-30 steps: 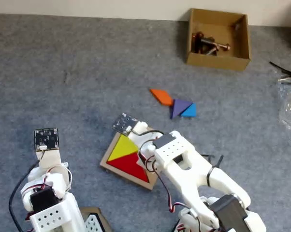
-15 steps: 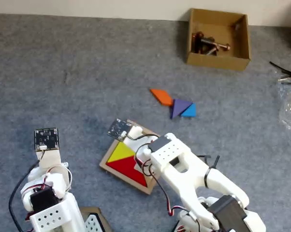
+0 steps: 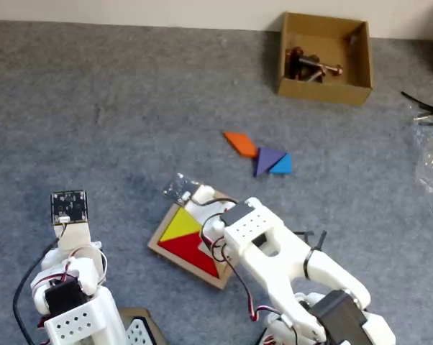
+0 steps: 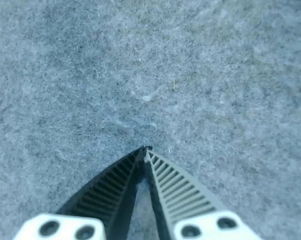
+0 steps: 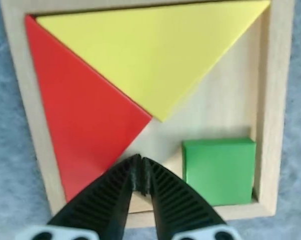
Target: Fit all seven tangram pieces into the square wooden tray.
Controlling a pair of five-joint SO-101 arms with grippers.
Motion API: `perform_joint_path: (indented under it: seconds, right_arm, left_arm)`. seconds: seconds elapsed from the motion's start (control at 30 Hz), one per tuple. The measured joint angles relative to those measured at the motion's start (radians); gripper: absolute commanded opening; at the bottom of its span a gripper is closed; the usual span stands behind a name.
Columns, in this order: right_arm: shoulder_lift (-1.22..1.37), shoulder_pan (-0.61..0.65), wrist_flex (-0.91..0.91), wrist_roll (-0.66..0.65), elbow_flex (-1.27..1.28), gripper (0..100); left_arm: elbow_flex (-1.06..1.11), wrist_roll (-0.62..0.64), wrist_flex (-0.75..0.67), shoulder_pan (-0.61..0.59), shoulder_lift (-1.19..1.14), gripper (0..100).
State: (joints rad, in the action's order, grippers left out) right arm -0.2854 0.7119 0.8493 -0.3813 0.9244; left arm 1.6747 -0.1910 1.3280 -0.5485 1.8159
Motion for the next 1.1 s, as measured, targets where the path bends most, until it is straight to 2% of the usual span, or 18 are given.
perform_joint_path:
  seconds: [0.6, 0.83, 1.1]
  right_arm:
    - [0.002, -0.061, 0.072, 0.026, -0.089, 0.6]
    - [0.002, -0.176, 0.072, 0.026, -0.163, 0.6]
    - [0.002, -0.235, -0.043, 0.026, -0.161, 0.6]
  left_arm:
    - [0.0, 0.0, 0.0, 0.0, 0.0, 1]
    - [0.0, 0.0, 0.0, 0.0, 0.0, 1]
    - [0.0, 0.0, 0.0, 0.0, 0.0, 1]
